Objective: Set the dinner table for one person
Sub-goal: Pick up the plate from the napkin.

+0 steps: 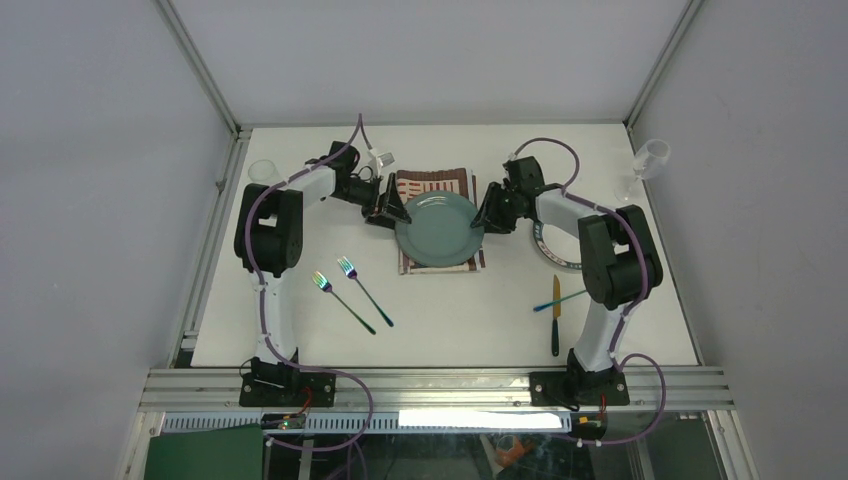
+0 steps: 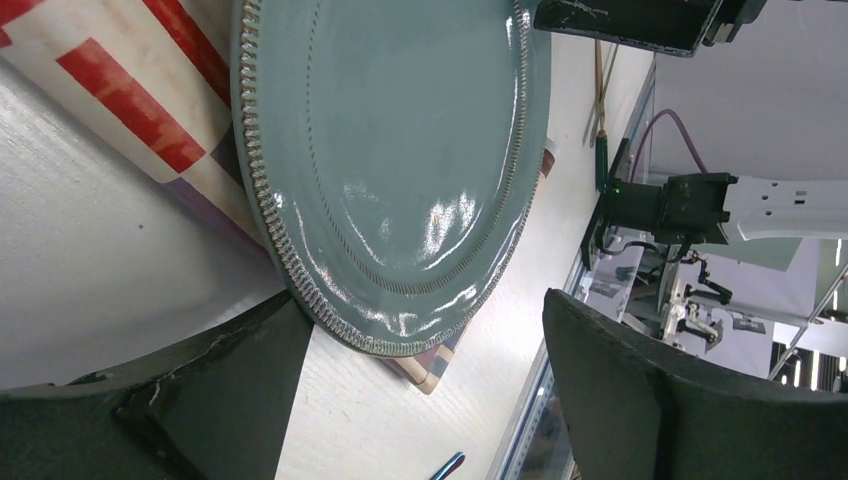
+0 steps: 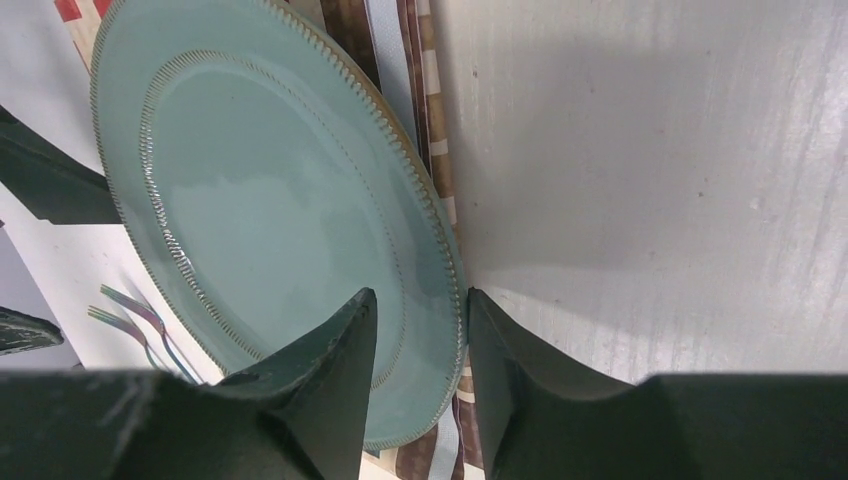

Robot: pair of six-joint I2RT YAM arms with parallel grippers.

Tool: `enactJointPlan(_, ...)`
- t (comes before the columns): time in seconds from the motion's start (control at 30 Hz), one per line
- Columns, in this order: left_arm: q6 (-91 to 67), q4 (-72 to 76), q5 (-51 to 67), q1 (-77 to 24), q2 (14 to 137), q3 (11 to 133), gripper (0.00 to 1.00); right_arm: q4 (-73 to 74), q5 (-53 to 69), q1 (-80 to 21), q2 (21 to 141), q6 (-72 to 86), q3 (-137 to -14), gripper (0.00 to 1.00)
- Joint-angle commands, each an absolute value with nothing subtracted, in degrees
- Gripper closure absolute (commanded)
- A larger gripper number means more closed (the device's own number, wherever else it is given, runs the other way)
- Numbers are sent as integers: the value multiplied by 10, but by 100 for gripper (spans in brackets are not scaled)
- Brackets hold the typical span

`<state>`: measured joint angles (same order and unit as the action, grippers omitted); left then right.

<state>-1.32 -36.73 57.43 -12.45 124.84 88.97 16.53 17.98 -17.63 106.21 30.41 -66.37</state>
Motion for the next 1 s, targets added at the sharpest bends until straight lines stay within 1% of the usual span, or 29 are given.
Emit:
enactJointPlan(0.0, -17, -347, 636, -137, 1243, 885, 13, 122, 242, -177, 1062, 308, -678, 60)
enactJointPlan(0.3, -16, -347, 663, -144, 1232, 872, 16, 105, 295, -178, 1081, 308, -677, 66)
enactJointPlan(0.4, -17, -347, 669, -147, 1234, 876, 20, 89, 322, -178, 1081, 308, -673, 73)
enactJointPlan(0.5, -16, -347, 669, -150, 1249, 880, 30, 77, 346, -180, 1081, 307, -674, 80)
enactJointPlan(0.57, -15, -347, 670, -153, 1263, 883, 38, 71, 358, -182, 1080, 303, -674, 80)
enactJointPlan(0.63, -13, -347, 669, -160, 1276, 887, 43, 72, 370, -184, 1084, 298, -678, 80)
enactJointPlan(0.7, -13, -347, 667, -165, 1289, 892, 53, 75, 375, -187, 1088, 294, -682, 80)
enactJointPlan(0.77, -12, -347, 669, -170, 1300, 897, 59, 76, 381, -189, 1091, 291, -682, 80)
enactJointPlan(0.8, -11, -347, 672, -172, 1303, 899, 65, 74, 382, -190, 1091, 291, -681, 80)
enactJointPlan(0.87, -7, -347, 677, -176, 1304, 900, 72, 73, 383, -193, 1088, 285, -679, 82)
enactJointPlan(0.93, -6, -348, 678, -178, 1299, 901, 80, 73, 384, -197, 1081, 277, -678, 86)
enactJointPlan(0.97, -5, -349, 677, -178, 1296, 902, 83, 74, 382, -201, 1078, 273, -677, 90)
